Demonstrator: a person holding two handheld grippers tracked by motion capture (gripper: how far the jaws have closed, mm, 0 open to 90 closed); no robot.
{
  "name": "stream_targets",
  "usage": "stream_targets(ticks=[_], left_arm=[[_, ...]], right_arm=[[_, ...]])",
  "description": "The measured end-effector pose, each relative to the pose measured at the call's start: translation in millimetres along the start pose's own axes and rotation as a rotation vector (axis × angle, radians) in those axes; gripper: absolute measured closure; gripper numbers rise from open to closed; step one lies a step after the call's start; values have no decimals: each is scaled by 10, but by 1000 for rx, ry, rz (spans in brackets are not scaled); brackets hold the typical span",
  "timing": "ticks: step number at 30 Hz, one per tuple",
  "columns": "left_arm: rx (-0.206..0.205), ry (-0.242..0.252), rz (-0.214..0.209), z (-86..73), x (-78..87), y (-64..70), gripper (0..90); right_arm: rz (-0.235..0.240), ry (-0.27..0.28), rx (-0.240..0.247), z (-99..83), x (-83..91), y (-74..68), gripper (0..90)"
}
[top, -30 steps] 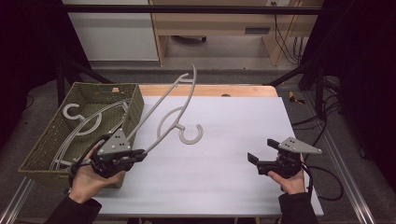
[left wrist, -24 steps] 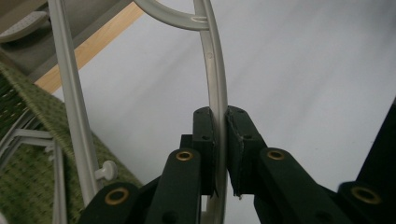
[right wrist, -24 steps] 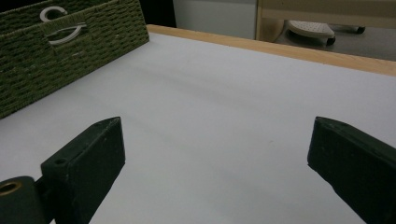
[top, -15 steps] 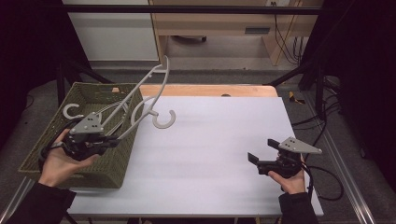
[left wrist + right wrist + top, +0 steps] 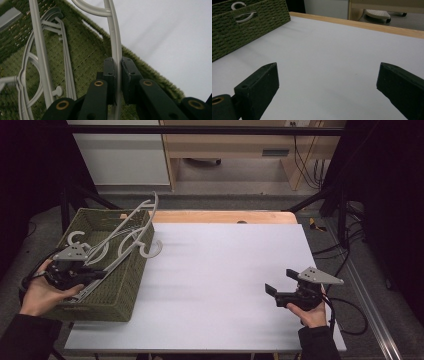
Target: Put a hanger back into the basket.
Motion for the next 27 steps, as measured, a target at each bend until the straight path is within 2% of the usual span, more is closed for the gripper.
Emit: stream_targets(ticks=[12, 18, 23, 27], left_arm=[[41, -31, -30, -378, 46, -196, 821], [42, 8, -37, -418, 120, -239, 820], [44, 16, -39, -472, 200, -291, 820], [47, 12, -49, -527, 203, -291, 820]], right_arm=[[-1, -5, 2, -9, -5, 0, 45], [-1, -5, -1, -10, -10, -5, 45], [0, -7, 2, -12, -8, 0, 45], [-2, -6, -1, -12, -12, -3, 45]])
Point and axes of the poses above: each handheld gripper's, and its own axes: x roughly backward along the jaws, z roughly out of its top, y roughly to its right, the point moved 8 cm from there along -x, roughly forward along the jaws, and after that the axes turned 2 degrees about -x, right-handed, at the moved point
